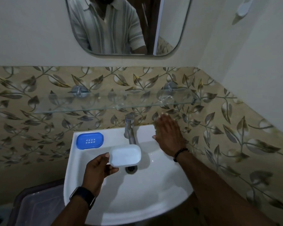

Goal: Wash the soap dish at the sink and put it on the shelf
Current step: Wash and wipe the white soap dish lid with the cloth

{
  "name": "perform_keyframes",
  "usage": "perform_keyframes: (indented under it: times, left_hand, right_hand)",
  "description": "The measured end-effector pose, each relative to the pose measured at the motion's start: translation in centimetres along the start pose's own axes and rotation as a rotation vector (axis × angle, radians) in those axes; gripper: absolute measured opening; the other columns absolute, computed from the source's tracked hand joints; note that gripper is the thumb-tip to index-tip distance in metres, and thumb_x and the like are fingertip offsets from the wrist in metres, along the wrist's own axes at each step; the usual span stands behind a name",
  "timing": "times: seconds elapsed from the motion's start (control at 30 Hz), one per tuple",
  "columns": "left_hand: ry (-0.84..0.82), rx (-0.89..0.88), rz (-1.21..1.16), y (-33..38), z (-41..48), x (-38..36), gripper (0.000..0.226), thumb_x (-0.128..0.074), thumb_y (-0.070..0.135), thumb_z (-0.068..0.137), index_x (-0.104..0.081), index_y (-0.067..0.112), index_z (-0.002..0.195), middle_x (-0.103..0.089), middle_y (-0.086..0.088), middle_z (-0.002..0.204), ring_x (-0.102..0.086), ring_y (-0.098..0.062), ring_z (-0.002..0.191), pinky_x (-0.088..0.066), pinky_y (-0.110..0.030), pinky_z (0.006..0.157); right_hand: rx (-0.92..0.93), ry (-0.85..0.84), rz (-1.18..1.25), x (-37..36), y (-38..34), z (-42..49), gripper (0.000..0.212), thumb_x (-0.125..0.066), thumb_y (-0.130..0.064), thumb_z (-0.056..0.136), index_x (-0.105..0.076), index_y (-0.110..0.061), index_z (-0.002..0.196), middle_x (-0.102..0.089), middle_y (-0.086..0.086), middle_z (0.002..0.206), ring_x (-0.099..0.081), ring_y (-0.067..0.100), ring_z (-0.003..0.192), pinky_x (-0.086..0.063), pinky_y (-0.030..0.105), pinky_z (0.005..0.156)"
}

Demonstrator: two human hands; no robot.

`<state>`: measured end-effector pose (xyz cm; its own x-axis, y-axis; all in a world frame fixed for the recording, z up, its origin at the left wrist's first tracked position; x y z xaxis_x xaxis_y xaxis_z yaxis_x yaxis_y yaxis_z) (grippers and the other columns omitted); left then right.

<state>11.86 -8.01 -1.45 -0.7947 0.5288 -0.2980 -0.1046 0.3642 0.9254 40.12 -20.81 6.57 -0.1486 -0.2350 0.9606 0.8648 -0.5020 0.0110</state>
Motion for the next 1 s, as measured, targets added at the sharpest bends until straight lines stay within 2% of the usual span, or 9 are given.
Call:
perform_keyframes:
  times: [0.2,0.3,0.37,0.4,0.6,0.73,0.8,0.9,1.0]
  left_hand:
    - [0.109,0.013,0.038,0.1,-0.6,1.8,0.021,-0.060,0.026,0.099,-0.078,0.021,0.111,-0.077,-0.018,0.103,-0.068,-0.038,0.088,-0.063,-0.046,0.076]
    - [0.131,0.012,0.055,0.4,-0.9,2.4,0.020,-0.063,0.027,0.097,-0.078,0.027,0.110,-0.078,-0.011,0.106,-0.073,-0.040,0.093,-0.062,-0.052,0.077]
    - [0.156,0.020,0.058,0.4,-1.0,2.9,0.020,-0.064,0.026,0.095,-0.078,0.023,0.108,-0.078,-0.011,0.106,-0.073,-0.041,0.091,-0.062,-0.050,0.075]
    - [0.166,0.026,0.055,0.4,-0.9,3.1,0.020,-0.064,0.026,0.095,-0.079,0.020,0.108,-0.078,-0.013,0.105,-0.073,-0.039,0.088,-0.063,-0.048,0.074]
    - [0.181,0.012,-0.044,0.7,-0.8,2.3,0.022,-0.062,0.020,0.096,-0.077,0.014,0.111,-0.077,-0.018,0.102,-0.065,-0.042,0.090,-0.061,-0.053,0.078]
    - [0.193,0.010,-0.093,1.3,-1.0,1.8,0.020,-0.062,0.018,0.097,-0.079,0.013,0.107,-0.075,-0.021,0.102,-0.061,-0.041,0.090,-0.059,-0.056,0.084]
    - [0.198,-0.003,-0.107,1.6,-1.2,1.8,0.020,-0.062,0.018,0.097,-0.078,0.011,0.108,-0.074,-0.024,0.106,-0.062,-0.039,0.089,-0.059,-0.057,0.084]
    - [0.236,-0.044,-0.110,2.1,-1.5,2.1,0.023,-0.065,0.021,0.095,-0.076,0.006,0.108,-0.074,-0.022,0.091,-0.063,-0.031,0.077,-0.062,-0.048,0.076]
    - [0.249,-0.077,-0.092,2.3,-1.7,2.2,0.019,-0.065,0.022,0.096,-0.078,0.010,0.100,-0.077,-0.019,0.092,-0.069,-0.027,0.073,-0.063,-0.042,0.072]
  right_hand:
    - [-0.156,-0.127,0.013,-4.9,3.8,3.1,0.086,-0.046,-0.054,0.096,-0.005,-0.015,0.160,0.000,0.014,0.168,0.002,0.032,0.156,-0.002,0.053,0.125]
    - [-0.165,-0.359,0.035,-8.9,4.7,3.0,0.073,-0.043,-0.039,0.100,-0.004,-0.024,0.160,0.006,0.013,0.169,0.001,0.034,0.155,-0.005,0.054,0.125]
    - [-0.136,-0.535,0.044,-11.2,4.5,2.3,0.068,-0.039,-0.027,0.103,-0.003,-0.025,0.161,0.005,0.012,0.169,-0.001,0.034,0.155,-0.005,0.050,0.126]
    - [-0.132,-0.546,0.050,-11.6,4.5,2.0,0.067,-0.037,-0.022,0.104,-0.002,-0.026,0.161,0.005,0.010,0.169,-0.001,0.033,0.155,-0.004,0.048,0.126]
    - [-0.139,-0.286,0.127,-9.8,5.4,2.4,0.059,-0.034,-0.001,0.101,-0.033,-0.024,0.155,-0.029,0.003,0.164,-0.026,0.021,0.151,-0.015,0.030,0.123]
    - [-0.216,-0.231,0.177,-9.3,5.8,1.6,0.046,-0.037,-0.009,0.104,-0.047,-0.021,0.148,-0.050,0.002,0.151,-0.046,0.022,0.138,-0.035,0.034,0.115]
    - [-0.329,-0.190,0.387,-8.7,6.3,1.3,0.042,-0.044,-0.008,0.103,-0.054,-0.017,0.143,-0.057,0.006,0.145,-0.052,0.027,0.133,-0.038,0.036,0.114]
    - [-0.571,0.050,0.825,-6.1,6.6,0.4,0.035,-0.051,0.001,0.099,-0.067,-0.008,0.129,-0.070,0.010,0.125,-0.064,0.034,0.117,-0.045,0.022,0.095]
    - [-0.598,0.277,1.096,-1.5,3.4,-1.1,0.035,-0.061,0.000,0.095,-0.069,-0.016,0.125,-0.071,-0.009,0.114,-0.067,0.018,0.113,-0.047,0.024,0.094]
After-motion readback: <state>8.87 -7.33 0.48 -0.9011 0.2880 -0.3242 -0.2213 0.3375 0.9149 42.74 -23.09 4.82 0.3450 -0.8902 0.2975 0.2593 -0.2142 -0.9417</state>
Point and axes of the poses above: each hand's wrist, its own z-axis towards the middle knuckle, its own x-axis out of the back of the hand, y = z × x, the point moved 8 cm from there along z, towards the middle knuckle
